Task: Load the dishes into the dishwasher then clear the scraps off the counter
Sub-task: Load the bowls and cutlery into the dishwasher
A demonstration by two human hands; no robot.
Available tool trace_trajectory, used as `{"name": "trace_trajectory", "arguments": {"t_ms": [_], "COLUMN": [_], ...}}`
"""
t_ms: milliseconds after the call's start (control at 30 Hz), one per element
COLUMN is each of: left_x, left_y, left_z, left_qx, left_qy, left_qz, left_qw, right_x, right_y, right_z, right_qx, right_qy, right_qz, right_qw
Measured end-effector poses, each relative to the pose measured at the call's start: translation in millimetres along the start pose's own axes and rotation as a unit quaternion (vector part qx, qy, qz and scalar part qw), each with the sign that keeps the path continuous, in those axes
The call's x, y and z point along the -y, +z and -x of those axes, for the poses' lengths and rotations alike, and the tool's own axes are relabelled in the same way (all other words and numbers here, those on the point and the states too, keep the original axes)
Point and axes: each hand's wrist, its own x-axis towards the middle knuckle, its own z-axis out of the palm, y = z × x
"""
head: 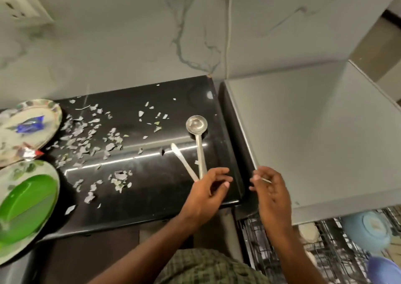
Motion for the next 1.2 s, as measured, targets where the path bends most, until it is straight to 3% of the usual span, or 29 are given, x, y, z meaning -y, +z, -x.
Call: {"name": "trace_trajectory", "arguments": {"t_ms": [133,233,367,500,667,767,867,1000,1100,1200], "left_x": [27,49,69,69,58,45,33,29,40,44], "left_y": [-56,-85,-100,-102,-102,-101,-101,-121,-142,-150], "left_z": [-7,-11,-6,-6,-10,-15,-20,-13,-1,12], "left_qx": [-0.089,-0.135,-0.147,-0.155,-0.18,-0.133,-0.173,-0.268,-0.268,-0.261], "left_qy": [0.001,-0.011,-0.038,-0.047,-0.078,-0.124,-0.132,-0.15,-0.153,-0.165], "left_qz": [-0.02,-0.048,-0.037,0.012,0.123,0.296,0.402,0.468,0.487,0.493], "left_qw": [0.996,0.99,0.988,0.987,0.973,0.938,0.889,0.829,0.817,0.813], "right_x": [0,1,6,4,14,17,15,2,3,8], "right_y": [62,103,145,165,154,151,159,158,153,160], "right_z": [-14,-25,-36,-52,-37,-9,11,1,-14,-16], "right_qx": [0.117,0.179,0.165,0.129,0.143,0.232,0.333,0.226,0.18,0.178], "right_qy": [0.017,0.015,-0.061,-0.048,-0.044,-0.136,-0.155,-0.197,-0.165,-0.128], "right_qz": [0.123,0.257,0.394,0.477,0.296,0.246,0.225,0.302,0.475,0.543], "right_qw": [0.985,0.95,0.902,0.868,0.943,0.931,0.902,0.905,0.845,0.81]}}
